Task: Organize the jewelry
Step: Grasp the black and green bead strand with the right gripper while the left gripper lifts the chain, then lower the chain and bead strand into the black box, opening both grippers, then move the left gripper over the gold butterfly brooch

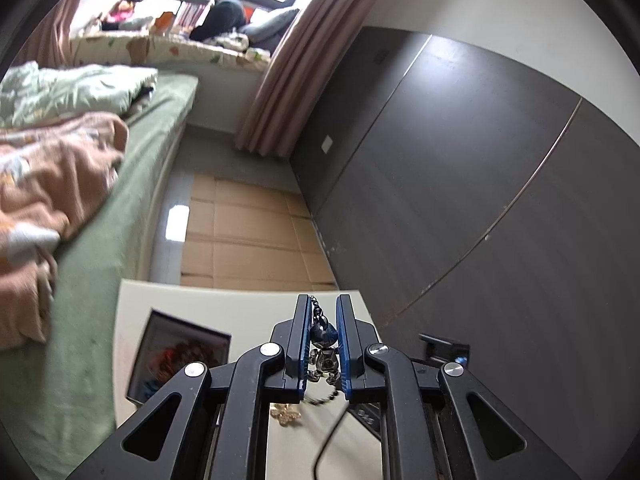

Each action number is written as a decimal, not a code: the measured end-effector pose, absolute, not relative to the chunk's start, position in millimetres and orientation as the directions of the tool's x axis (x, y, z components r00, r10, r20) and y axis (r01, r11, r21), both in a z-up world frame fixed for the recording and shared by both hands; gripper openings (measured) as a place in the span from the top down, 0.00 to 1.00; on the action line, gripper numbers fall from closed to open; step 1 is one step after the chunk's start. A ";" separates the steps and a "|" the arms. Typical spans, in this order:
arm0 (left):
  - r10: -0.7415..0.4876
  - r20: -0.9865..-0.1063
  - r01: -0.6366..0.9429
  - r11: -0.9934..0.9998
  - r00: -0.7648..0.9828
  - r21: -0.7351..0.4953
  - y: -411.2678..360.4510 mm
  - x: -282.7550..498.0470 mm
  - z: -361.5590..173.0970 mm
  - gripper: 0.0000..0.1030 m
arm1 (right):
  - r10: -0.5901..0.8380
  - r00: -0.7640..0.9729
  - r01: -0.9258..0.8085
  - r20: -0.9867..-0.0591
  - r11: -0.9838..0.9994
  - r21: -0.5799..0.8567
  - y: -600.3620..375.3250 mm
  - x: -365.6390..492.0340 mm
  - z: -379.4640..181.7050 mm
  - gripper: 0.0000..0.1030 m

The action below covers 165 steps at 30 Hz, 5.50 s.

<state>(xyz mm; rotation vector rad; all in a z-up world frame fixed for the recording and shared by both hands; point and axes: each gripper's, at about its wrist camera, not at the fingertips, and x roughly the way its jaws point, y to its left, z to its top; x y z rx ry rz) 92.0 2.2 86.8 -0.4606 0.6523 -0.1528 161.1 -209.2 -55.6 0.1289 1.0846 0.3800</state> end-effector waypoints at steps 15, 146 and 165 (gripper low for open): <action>-0.133 -0.486 -0.053 0.935 0.864 -0.350 23.5 61.9 175.8 0.88 | 0.555 0.488 -0.289 -0.673 0.831 0.476 -203.3 149.0 -7.8 0.91; -0.090 -0.876 0.057 0.996 0.474 -0.071 -101.1 117.4 -106.6 0.28 | 0.460 0.464 0.007 -0.757 0.852 0.523 -305.9 138.1 -37.7 0.12; -0.044 -0.877 0.081 0.997 0.479 -0.006 -99.4 126.7 -120.3 0.58 | 0.444 0.461 -0.021 -0.768 0.871 0.491 -295.7 140.2 -36.6 0.12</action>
